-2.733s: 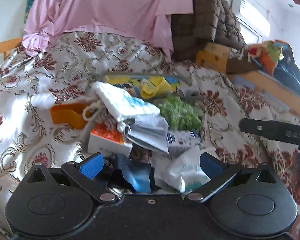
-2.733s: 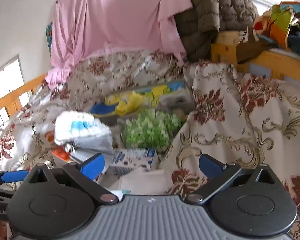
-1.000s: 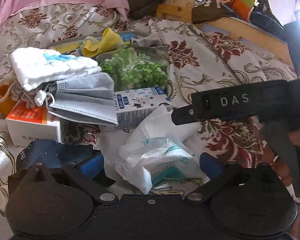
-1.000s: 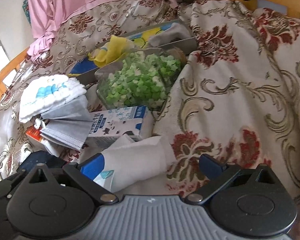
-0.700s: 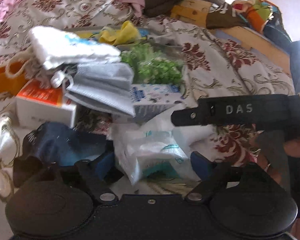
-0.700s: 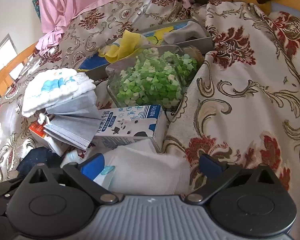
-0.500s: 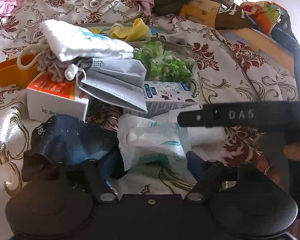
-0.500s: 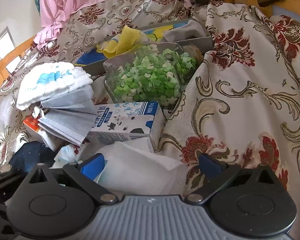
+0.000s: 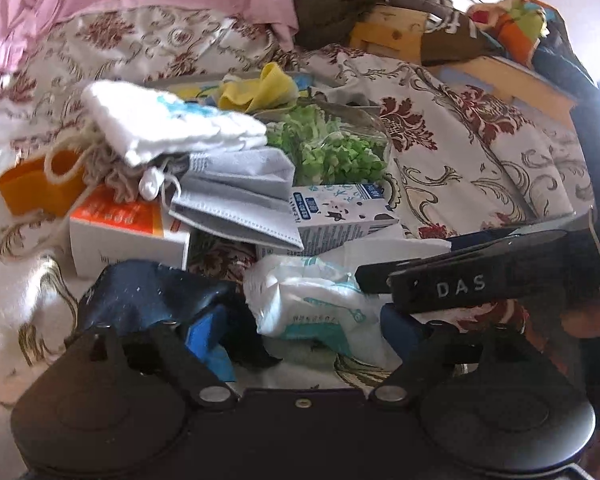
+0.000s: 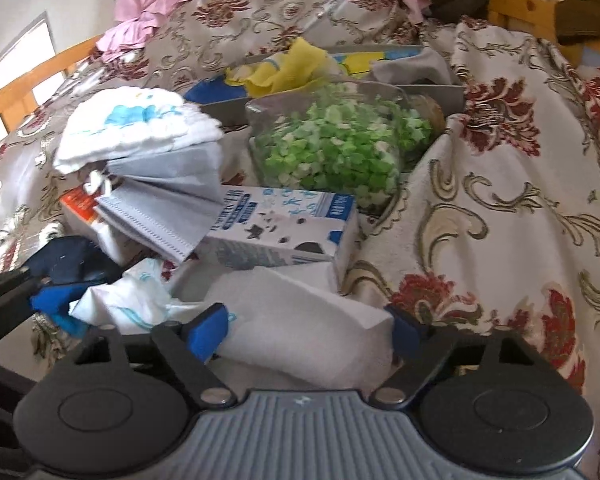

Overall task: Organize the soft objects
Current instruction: 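Grasp the white teal-printed plastic packet with the left tool while the right tool grasps a white tissue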

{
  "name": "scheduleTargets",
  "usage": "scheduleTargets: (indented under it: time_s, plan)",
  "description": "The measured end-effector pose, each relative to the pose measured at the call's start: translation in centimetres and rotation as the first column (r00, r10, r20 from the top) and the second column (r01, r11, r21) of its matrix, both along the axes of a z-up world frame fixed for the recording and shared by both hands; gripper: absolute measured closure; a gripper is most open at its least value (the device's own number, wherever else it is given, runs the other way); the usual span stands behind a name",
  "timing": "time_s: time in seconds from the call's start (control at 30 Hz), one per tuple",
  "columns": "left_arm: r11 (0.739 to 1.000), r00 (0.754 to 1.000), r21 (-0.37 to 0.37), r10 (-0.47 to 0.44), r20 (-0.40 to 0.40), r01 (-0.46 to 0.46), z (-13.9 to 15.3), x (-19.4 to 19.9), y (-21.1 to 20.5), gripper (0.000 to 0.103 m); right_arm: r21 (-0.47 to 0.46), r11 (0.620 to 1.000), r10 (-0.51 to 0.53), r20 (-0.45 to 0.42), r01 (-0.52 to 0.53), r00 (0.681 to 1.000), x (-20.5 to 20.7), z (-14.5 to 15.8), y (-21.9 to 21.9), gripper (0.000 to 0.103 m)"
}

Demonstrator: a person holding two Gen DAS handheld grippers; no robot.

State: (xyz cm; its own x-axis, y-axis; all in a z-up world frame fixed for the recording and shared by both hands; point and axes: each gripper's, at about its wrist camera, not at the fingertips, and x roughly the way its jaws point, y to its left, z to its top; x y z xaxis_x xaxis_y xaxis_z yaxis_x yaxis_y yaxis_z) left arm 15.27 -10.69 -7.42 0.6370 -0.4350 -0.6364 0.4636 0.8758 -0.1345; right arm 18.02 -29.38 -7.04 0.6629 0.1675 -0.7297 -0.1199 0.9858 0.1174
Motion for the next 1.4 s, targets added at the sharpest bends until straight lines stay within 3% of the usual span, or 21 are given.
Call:
scheduleTargets:
  time_s: [0.17,0.4,0.53,0.77,1.0,1.13,1.23,1.4]
  plan:
    - [0.998,0.999,0.054,-0.034,0.041,0.032,-0.1,-0.1,-0.6,0.014,0.000,1.000,0.028,-0.008,-0.028,1.000,-0.1,0.1,0.4,0.024]
    - [0.995,0.996,0.090,-0.052,0.068,0.046,-0.2,-0.2,-0.9,0.014,0.019,0.998,0.061,-0.004,-0.061,0.998,-0.1,0.2,0.6,0.044]
    - [0.994,0.996,0.101,-0.049,0.076,0.041,-0.3,-0.3,-0.8,0.021,0.025,0.999,0.043,-0.012,-0.042,0.999,-0.1,0.1,0.2,0.056]
    - [1.000,1.000,0.019,0.021,0.021,-0.021,-0.4,0.7,0.9,0.024,-0.015,1.000,0.026,-0.014,-0.026,1.000,-0.1,0.0,0.4,0.072]
    - [0.992,0.995,-0.084,0.096,-0.038,-0.099,-0.6,1.6,2.4,0.042,-0.023,0.999,0.022,-0.012,-0.023,1.000,-0.2,0.0,0.4,0.074]
    - [0.989,0.994,-0.096,0.108,-0.029,-0.111,-0.6,1.5,2.6,0.053,-0.022,1.000,0.017,-0.010,-0.017,1.000,-0.1,0.0,0.4,0.075]
    - [0.988,0.993,-0.100,0.116,-0.020,-0.117,-0.8,1.5,2.7,0.065,-0.031,0.999,0.022,0.001,-0.022,1.000,-0.3,0.1,0.7,0.084]
    - [0.990,0.996,-0.113,0.088,-0.015,-0.089,-0.8,1.3,2.6,0.085,-0.052,0.998,0.029,0.011,-0.028,1.000,-0.7,0.3,1.3,0.090]
